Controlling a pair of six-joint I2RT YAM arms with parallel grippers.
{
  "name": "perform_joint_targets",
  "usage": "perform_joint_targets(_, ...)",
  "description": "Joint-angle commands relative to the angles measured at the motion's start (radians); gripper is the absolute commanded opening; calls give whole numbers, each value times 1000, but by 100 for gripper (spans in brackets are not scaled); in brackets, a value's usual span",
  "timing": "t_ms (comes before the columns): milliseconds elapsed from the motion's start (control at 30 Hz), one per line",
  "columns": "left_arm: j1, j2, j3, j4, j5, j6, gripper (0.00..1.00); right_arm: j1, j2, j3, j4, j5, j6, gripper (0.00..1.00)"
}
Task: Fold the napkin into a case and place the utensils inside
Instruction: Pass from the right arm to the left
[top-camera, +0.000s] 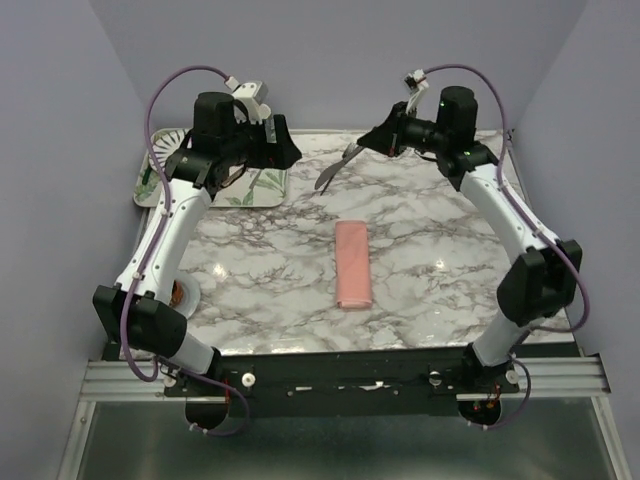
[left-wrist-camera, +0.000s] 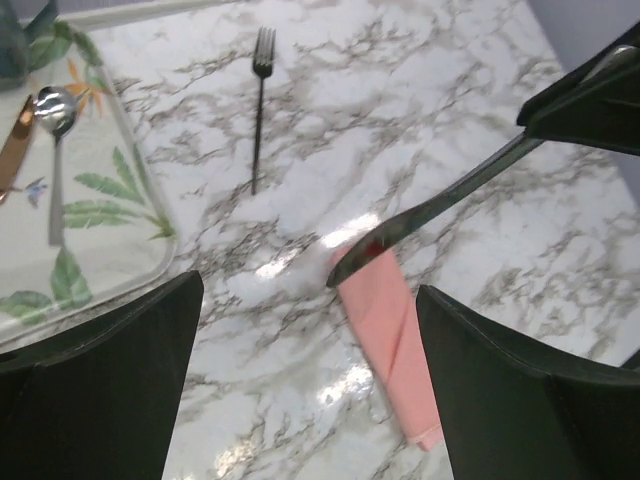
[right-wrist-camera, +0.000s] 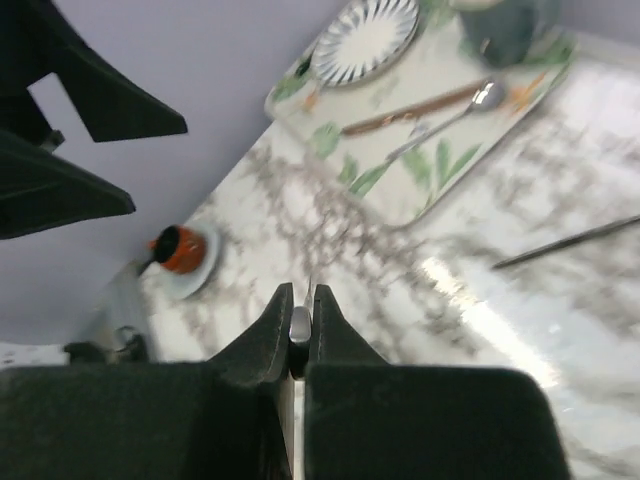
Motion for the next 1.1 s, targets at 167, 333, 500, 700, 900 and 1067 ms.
perform_joint_targets(167,124,51,-70,249,425,-357,98,52,-413,-330,321,381,-775,1)
perform_joint_targets(333,92,76,-124,500,496,-598,96,91,-455,-408,478,665,-654,1)
perform_joint_targets(500,1,148,-106,751,507,-892,93,150,-455,-459,671,820,-662,1)
perform_joint_targets(700,-68,220,-139,1005,441,-1222,83,202,-460,-554,947,882,-787,1)
perform_joint_targets(900,-91,278,-86,1090,418,-1341,98,254,-460,-635,1113,831,-880,1)
perform_joint_targets(1067,-114,310,-50,1088,405,-1391,99,299,-446,-678,1237,805,-935,1)
